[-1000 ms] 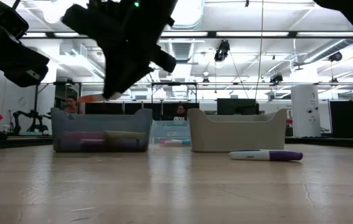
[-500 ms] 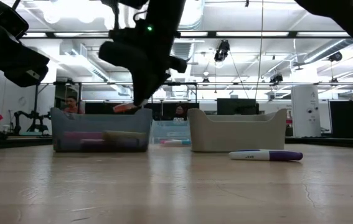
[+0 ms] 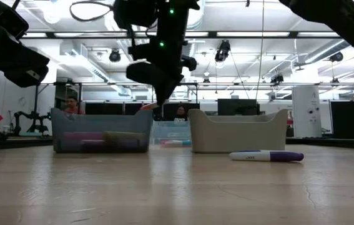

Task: Pick & Place Markers
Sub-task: Put the small orange highlighter pen into the transparent bin, then put the small purple highlighter pen into the transparent bin

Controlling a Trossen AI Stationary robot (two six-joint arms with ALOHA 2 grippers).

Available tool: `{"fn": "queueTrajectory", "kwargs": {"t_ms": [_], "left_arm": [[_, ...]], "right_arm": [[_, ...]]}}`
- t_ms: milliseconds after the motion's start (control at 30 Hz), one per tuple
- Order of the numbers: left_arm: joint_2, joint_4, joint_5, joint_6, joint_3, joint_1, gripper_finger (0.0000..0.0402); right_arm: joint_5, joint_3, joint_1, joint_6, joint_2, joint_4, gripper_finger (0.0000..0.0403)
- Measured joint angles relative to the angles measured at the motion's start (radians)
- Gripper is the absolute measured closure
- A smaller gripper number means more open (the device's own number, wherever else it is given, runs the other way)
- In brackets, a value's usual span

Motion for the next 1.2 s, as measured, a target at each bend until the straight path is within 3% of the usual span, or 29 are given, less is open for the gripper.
{"fn": "queueTrajectory", "kwargs": {"t_ms": [467, 667, 1033, 1200], "left_arm": [[0.000, 0.000, 0.000, 0.002, 0.000, 0.000, 0.0401], [0.000, 0.000, 0.000, 0.002, 0.000, 0.000, 0.0401], [0.000, 0.000, 0.000, 0.001, 0.000, 0.000, 0.0401], [0.000, 0.000, 0.000, 0.001, 0.000, 0.000, 0.0401]], "right_arm": [[0.027, 0.005, -0.251, -0.115, -0.007, -0.001, 0.0378], [-0.083, 0.001, -0.347, -0.108, -0.005, 0.022, 0.0376], [-0.104, -0.013, -0.364, -0.118, -0.002, 0.059, 0.0262], [-0.104, -0.013, -0.349, -0.137, -0.003, 0.057, 0.0231]]}}
